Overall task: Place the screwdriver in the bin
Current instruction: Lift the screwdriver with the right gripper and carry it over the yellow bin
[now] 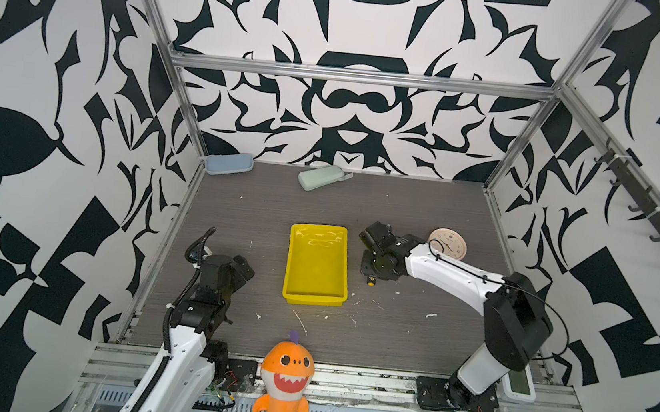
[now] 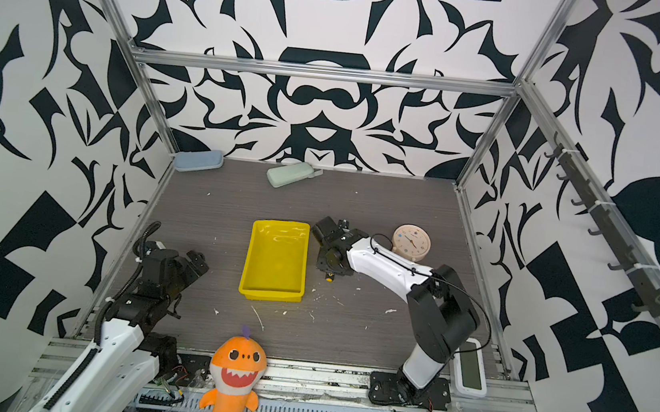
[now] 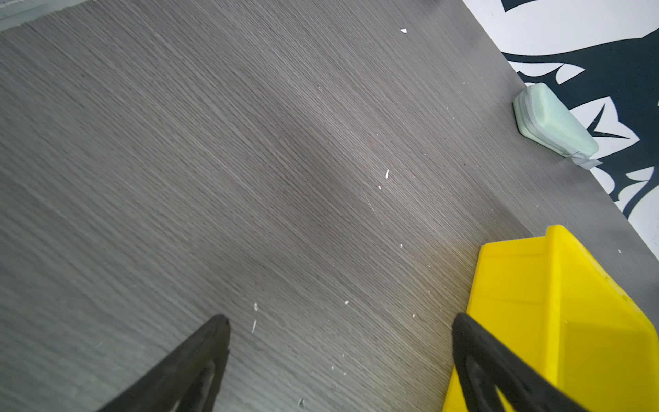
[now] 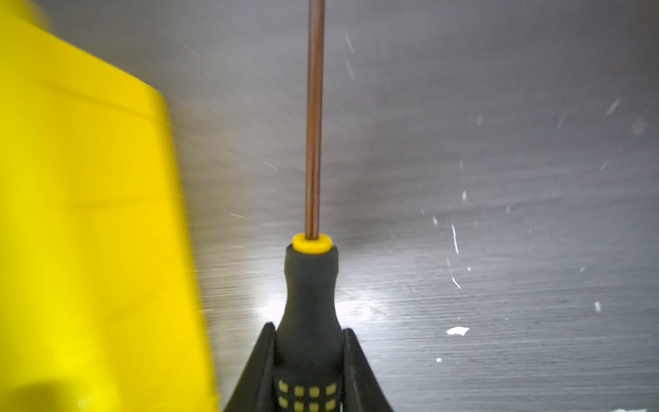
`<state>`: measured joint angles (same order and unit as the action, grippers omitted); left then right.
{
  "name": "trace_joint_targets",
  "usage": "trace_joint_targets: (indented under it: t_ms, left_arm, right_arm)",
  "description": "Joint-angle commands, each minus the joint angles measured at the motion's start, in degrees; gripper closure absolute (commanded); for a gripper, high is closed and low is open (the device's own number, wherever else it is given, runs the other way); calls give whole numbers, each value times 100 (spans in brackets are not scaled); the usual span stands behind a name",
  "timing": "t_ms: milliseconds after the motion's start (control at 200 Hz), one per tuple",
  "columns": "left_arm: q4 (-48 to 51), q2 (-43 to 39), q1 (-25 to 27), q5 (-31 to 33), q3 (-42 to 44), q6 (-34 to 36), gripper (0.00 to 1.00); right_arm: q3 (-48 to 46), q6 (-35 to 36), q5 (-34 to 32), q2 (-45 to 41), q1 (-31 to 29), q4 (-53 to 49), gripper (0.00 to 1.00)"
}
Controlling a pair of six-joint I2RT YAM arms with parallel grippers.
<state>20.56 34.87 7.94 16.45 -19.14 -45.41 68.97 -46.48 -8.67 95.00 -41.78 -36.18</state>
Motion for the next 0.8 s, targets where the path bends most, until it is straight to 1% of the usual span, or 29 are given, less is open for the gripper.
trace_joint_targets:
  t_ms: [0,215,410,555,795]
  left_arm:
    - [-21,-64,5,-27,21,-53,0]
    - [-12,-157,0,-74,49,-34,0]
    - [30,-240,3,-98,63,-39,0]
    - [16,-298,5,-118,87,-38,0]
    - [9,-291,1,-124,91,-38,0]
  right_arm:
    - [741,-145,-86,-56,-236,-33,94]
    - [2224,-277,-40,976,-856,-91,94]
    - [3045,-414,33,1763,-1332,-159,94]
    - [3087,-535,66,1991,-1507,-104,94]
    - [2936,-660,23,2058,-1553,-37,94]
